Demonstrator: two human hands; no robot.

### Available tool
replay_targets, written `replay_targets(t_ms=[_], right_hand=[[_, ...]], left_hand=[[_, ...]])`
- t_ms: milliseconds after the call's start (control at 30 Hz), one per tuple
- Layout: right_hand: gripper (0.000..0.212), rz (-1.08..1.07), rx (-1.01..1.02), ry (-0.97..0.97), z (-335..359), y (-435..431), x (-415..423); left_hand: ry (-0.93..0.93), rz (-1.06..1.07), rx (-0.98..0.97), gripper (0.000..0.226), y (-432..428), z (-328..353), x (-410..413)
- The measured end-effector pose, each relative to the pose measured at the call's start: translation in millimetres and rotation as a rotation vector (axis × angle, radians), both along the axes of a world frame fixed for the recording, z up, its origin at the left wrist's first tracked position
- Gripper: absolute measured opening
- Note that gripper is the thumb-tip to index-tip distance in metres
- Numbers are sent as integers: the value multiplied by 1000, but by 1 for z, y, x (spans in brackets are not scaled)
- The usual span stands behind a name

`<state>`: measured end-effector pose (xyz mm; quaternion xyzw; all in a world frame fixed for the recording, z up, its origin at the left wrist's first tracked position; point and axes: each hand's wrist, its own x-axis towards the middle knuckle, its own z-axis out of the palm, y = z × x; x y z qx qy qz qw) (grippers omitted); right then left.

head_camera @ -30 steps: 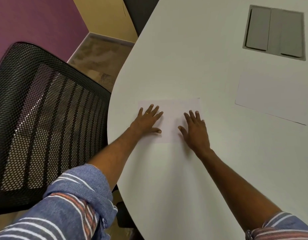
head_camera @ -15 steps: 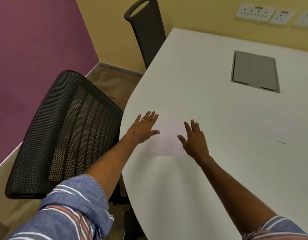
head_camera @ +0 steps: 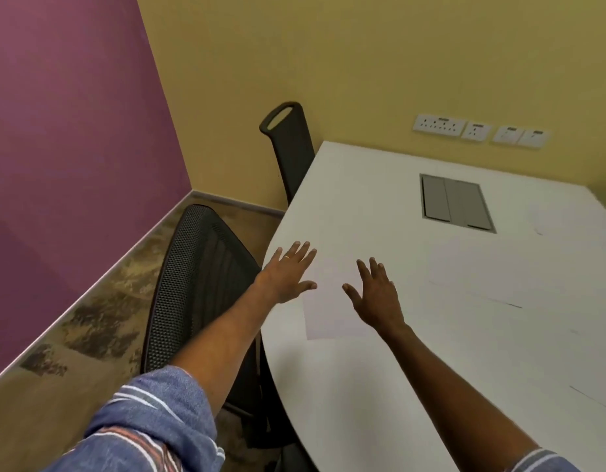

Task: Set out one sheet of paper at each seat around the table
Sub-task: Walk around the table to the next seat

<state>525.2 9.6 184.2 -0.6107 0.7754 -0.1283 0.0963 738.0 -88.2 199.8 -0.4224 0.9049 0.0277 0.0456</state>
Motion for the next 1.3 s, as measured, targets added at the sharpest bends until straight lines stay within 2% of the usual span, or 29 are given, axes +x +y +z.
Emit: replay_targets(t_ms=[333,567,1067,1300], right_hand=[[71,96,-60,87,74,-11,31],[71,155,-103,124,107,-21,76],[70,70,-164,117,148,-59,225],[70,25,-140,125,145,-89,252]], left_hand=[[65,54,-133,88,11,77,32],[99,84,-220,88,17,107,81],[176,38,-206,87,-33,155,241],[209,18,-178,87,-77,143,269]])
